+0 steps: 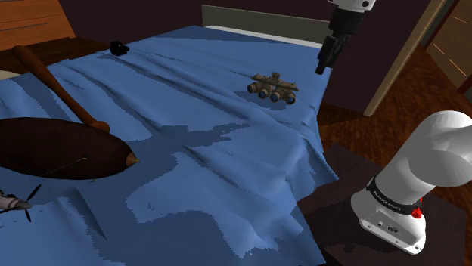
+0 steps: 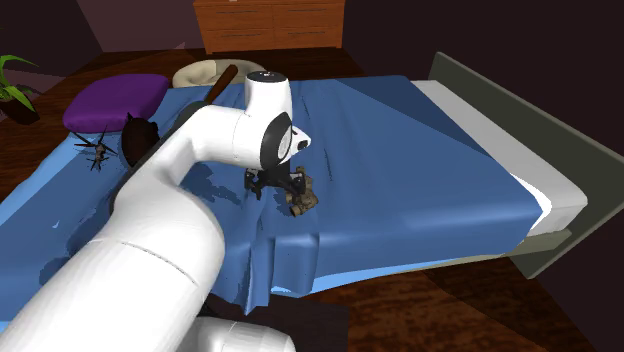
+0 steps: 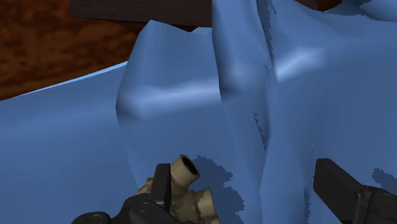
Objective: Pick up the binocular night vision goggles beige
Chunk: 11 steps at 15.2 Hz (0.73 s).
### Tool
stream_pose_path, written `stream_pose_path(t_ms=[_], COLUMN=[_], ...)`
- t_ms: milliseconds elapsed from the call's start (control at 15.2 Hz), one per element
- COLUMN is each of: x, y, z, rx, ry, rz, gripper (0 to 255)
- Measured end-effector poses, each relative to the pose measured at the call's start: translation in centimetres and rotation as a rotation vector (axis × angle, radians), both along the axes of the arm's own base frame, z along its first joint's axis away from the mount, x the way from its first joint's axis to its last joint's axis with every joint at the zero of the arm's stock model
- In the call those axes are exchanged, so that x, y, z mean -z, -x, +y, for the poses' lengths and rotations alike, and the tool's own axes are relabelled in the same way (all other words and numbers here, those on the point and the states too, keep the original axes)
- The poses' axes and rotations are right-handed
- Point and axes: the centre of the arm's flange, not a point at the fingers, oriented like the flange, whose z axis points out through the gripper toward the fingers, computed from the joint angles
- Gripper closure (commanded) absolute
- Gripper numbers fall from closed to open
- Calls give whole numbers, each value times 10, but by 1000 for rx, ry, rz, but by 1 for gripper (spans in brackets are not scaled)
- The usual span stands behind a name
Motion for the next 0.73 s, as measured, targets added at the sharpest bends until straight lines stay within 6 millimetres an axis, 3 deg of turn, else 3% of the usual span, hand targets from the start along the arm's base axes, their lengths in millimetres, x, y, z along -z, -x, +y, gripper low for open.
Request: stream_pose_path(t_ms=[198, 726], x=[4, 38], y=[-16, -117], z=[-2, -11], rx=[-10, -70], ry=[5, 41], rz=[5, 37], gripper=[0, 0])
